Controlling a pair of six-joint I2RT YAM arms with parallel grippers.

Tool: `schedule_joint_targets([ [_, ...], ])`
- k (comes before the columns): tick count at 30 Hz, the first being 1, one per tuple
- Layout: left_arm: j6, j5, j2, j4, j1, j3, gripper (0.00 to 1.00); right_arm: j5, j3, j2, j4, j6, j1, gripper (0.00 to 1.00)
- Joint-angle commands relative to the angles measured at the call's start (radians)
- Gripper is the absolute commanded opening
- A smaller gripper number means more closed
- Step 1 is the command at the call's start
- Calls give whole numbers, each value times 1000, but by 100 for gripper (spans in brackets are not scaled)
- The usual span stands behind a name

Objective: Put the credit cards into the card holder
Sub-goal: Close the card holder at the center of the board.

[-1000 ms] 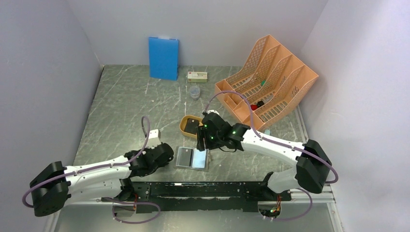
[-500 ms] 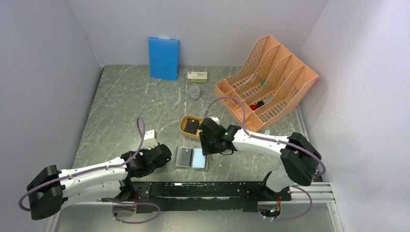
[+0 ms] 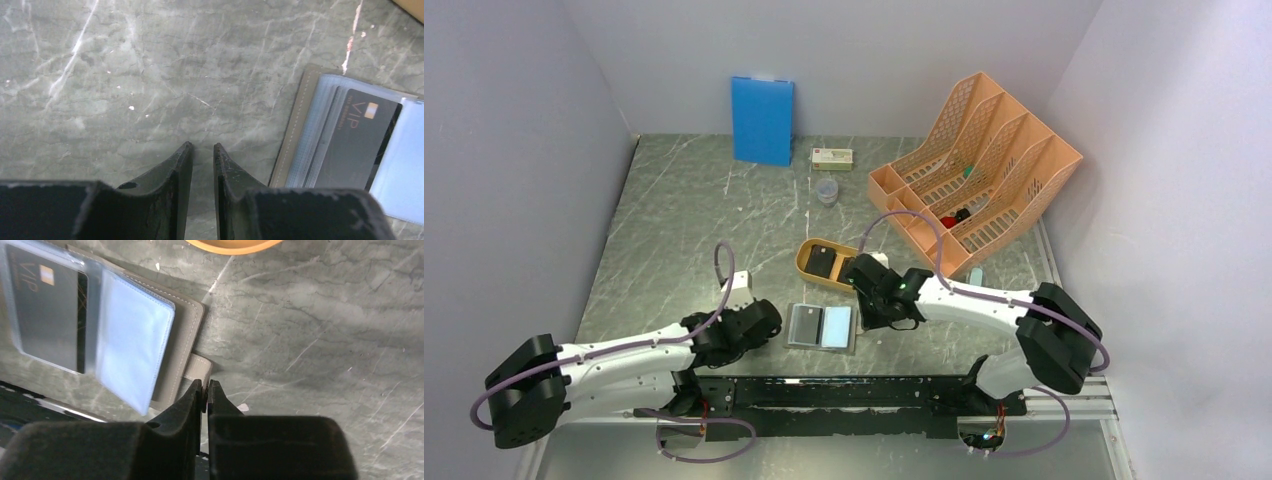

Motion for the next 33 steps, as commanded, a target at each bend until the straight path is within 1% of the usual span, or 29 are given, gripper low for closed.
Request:
schedule_joint_targets([
  [1,46,30,8,105,-3,-14,27,46,24,-62,-13,6,-3,0],
  [5,113,108,63,273,-1,-42,27,68,51,-156,-34,-39,-6,0],
  [9,164,145,188,361,0,20,25,62,51,-267,-46,-96,-7,0],
  [12,208,190,259,408,-1,61,22,18,54,-327,-40,-129,-8,0],
  [15,213,197,270,430,0,65,22,-63,53,-347,2,-137,-8,0],
  [19,201,182,228,416,0,46,23,-151,40,-326,107,-118,-8,0],
  [23,180,174,186,389,0,19,24,-212,15,-268,205,-92,-8,0],
  [33,137,141,93,312,0,-31,24,-269,-29,-90,396,-36,-6,0],
])
